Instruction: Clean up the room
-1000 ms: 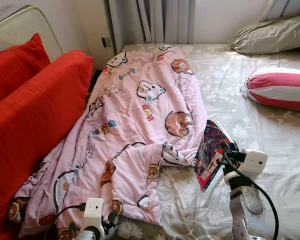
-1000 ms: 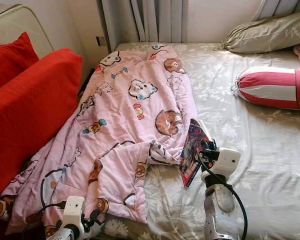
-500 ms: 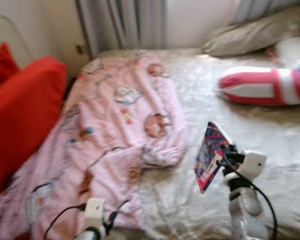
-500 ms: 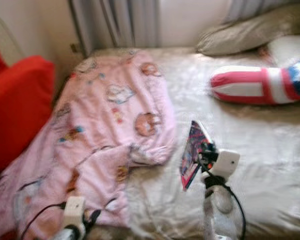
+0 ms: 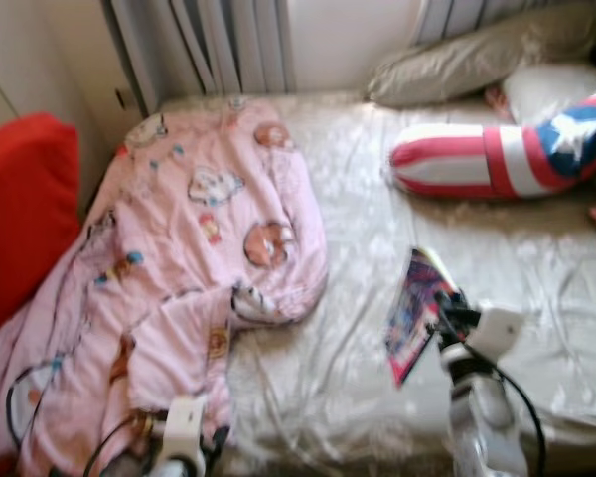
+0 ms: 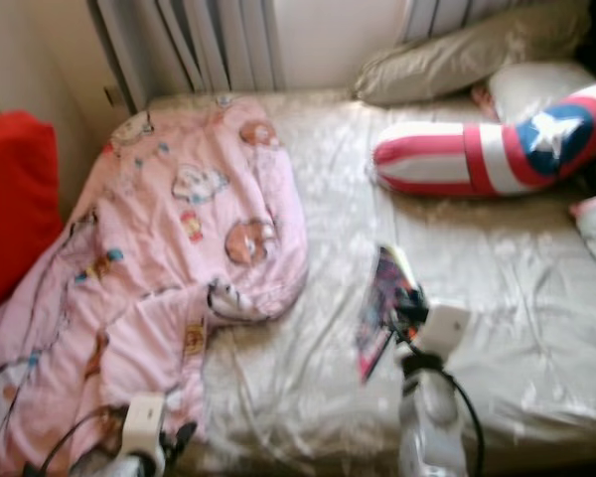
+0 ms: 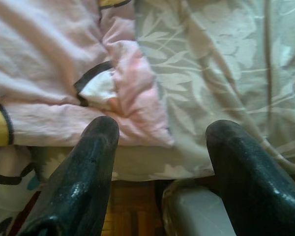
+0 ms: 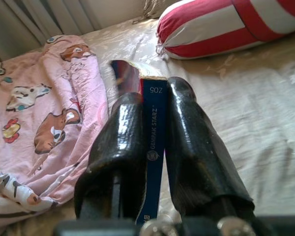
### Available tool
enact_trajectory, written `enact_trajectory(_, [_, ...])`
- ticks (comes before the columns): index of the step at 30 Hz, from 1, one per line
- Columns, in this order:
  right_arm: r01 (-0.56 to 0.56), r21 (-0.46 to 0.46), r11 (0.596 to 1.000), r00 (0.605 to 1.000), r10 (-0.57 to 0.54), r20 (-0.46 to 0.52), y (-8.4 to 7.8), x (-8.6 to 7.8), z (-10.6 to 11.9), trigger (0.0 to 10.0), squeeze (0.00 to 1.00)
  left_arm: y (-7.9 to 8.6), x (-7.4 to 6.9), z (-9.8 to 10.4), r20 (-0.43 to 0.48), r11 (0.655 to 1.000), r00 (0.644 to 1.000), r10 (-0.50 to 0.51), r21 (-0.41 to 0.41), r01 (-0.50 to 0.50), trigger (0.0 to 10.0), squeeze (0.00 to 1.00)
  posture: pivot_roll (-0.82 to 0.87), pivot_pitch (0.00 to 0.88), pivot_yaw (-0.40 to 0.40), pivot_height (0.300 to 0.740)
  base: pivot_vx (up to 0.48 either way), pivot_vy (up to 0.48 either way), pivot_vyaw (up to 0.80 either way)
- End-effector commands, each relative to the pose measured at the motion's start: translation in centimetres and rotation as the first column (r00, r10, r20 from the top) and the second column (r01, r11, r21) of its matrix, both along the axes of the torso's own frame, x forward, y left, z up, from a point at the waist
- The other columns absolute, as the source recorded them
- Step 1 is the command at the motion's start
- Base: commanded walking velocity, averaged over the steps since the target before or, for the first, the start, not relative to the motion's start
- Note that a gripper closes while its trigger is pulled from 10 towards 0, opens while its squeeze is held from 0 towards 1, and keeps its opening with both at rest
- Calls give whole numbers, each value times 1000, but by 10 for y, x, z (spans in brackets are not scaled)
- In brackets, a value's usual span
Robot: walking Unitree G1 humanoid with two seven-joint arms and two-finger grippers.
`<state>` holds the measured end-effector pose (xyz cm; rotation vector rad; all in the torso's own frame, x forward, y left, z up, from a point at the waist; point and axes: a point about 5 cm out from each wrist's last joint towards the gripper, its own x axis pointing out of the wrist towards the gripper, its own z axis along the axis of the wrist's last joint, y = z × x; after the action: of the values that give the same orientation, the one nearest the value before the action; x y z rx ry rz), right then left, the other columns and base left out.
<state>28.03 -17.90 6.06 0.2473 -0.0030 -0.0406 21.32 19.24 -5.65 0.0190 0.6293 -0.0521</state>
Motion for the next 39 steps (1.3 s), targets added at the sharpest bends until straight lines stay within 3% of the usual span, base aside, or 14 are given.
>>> enact_trajectory(1, [23,-6,1000,999,-22,30,-7,1,6,10000,0,-2,-6,-4,-27,1000,1000,-4,0,4,10000,0,61,92,51,706,0,-251,0])
enact_trajectory(23, [11,-8,1000,1000,-11,28,-5,2,6,10000,0,-3,-5,-4,-24,1000,1000,-7,-1,7,10000,0,61,94,52,706,0,-115,0])
enact_trajectory(39, [8,-8,1000,1000,-8,24,-4,3,5,10000,0,-3,-2,-3,-18,1000,1000,-6,-3,6,10000,0,59,93,54,706,0,-380,0])
